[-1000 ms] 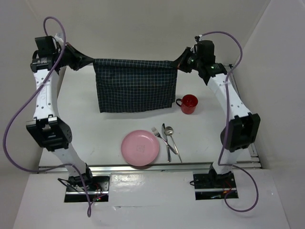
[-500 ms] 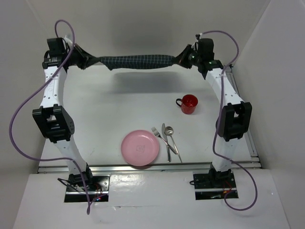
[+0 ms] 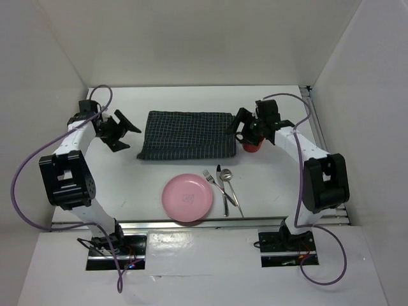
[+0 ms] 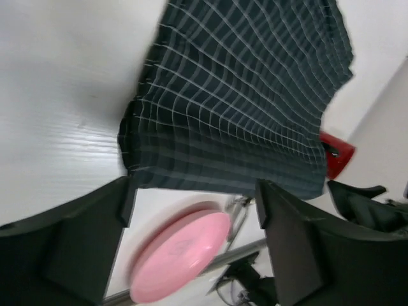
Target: Set the dinner table for one person
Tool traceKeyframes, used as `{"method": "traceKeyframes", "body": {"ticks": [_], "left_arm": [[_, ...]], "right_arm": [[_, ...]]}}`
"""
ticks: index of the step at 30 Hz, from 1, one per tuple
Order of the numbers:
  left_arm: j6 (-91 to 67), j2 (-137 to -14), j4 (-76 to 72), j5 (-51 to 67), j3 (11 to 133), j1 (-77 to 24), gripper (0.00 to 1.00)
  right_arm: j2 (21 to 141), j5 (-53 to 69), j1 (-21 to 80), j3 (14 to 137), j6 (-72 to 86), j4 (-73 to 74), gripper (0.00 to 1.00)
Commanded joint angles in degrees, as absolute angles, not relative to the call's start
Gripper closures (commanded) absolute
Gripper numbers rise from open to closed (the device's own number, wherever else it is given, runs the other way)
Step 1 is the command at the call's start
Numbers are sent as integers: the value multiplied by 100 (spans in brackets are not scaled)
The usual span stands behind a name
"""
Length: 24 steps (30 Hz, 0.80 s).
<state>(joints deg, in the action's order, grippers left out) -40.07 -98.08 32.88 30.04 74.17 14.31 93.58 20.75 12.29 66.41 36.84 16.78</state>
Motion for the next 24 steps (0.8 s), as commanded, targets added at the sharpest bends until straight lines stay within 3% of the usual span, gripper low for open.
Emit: {"method": "traceKeyframes", "body": {"ticks": [1,5,7,10,11,12,13,14,16,24], "left_arm": [[-3551,-9431,3629,2435,7576,1529,0],[-3498,-9132,3805,2260,7909,1529,0],[-3437,-9132,3806,2206,8102,1460,2],[-3366,-9394,3666,2267,8287,1249,30],[-3314,-9509,3665,2268,8340,1170,47],[-3313,-9649,3665,2207,8341,1021,76],[-3253,-9955,3613,2206,8515,950,94],[-3252,-10115,3612,2119,8577,880,100],[-3252,-10474,3612,1882,8648,687,100],[-3366,-11249,3480,1188,8648,299,100]], "right_arm": [[8843,1644,1388,6636,3524,1792,2],[8413,1240,1450,6758,3472,2039,1],[8411,1099,1581,6986,3472,2039,5],[8805,1028,1932,7555,3297,2205,39],[9024,1028,2021,7750,3244,2345,48],[9261,1028,2074,7935,3191,2512,70],[9742,1028,2126,8285,3190,2801,78],[9973,1028,2205,8436,3121,2899,86],[10578,976,2267,8804,3120,3058,100],[11829,475,2320,9386,3067,3313,100]]}}
